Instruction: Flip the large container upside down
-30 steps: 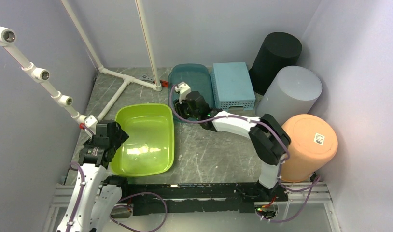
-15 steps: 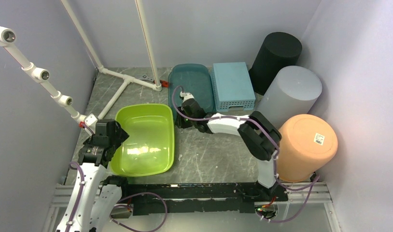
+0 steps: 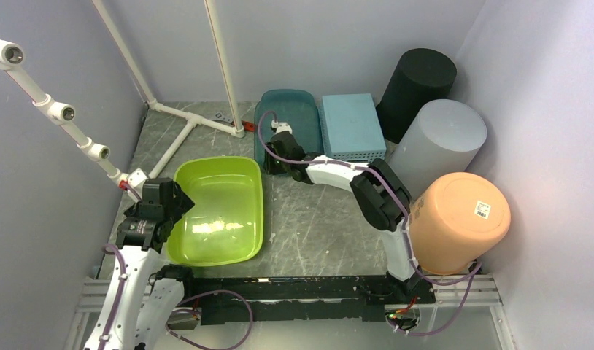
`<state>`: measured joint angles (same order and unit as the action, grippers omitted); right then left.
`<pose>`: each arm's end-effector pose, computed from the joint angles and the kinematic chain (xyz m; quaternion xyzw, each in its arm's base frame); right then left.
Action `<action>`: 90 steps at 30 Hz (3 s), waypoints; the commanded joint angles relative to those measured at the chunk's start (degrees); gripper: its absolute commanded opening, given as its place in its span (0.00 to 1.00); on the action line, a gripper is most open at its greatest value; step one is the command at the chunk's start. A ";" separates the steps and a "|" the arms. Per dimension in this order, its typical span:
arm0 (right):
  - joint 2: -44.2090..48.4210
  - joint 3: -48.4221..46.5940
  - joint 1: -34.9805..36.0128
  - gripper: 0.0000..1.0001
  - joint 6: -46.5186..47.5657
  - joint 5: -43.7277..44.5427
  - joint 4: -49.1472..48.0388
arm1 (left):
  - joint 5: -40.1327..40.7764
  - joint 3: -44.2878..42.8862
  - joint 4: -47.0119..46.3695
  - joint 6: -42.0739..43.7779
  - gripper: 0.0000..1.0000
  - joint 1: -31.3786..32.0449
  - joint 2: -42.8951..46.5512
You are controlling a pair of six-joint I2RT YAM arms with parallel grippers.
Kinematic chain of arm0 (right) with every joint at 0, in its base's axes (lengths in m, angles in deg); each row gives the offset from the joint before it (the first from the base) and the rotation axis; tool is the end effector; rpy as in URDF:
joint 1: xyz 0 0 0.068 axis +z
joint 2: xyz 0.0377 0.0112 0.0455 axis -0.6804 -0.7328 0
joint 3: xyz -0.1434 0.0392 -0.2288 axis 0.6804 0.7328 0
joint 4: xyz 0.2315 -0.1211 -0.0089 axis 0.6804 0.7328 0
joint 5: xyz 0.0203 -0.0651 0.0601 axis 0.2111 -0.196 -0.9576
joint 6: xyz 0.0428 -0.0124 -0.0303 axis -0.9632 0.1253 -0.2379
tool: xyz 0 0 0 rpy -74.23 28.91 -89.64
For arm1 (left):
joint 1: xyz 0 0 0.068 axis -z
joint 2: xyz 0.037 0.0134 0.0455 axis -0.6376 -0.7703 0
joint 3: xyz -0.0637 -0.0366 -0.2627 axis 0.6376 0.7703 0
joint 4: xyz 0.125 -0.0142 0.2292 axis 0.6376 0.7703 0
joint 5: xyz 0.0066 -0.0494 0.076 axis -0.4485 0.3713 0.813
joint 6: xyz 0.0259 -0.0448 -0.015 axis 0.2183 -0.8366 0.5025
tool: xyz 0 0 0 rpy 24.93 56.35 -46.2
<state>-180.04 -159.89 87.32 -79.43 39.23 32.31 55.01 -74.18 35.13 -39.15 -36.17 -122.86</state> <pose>0.3409 0.3299 0.1832 -0.1008 0.8836 0.2415 0.3884 0.1265 0.0073 0.2706 -0.3832 0.8318 0.0446 0.3991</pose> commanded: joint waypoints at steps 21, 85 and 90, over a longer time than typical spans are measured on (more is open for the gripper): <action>15.41 15.17 -0.40 0.39 -5.56 -9.91 -7.26 | -10.93 -2.47 -4.49 9.36 0.95 -0.23 -0.96; 31.93 22.41 10.04 0.00 0.14 2.30 19.89 | -15.30 -0.76 -8.73 14.13 0.95 -0.28 9.51; 42.27 29.02 9.06 0.00 5.50 2.43 20.86 | -17.08 0.25 -9.91 14.50 0.95 -0.27 9.25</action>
<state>-146.54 -135.50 97.27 -82.82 38.51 49.49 38.75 -74.53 27.98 -25.38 -36.17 -113.01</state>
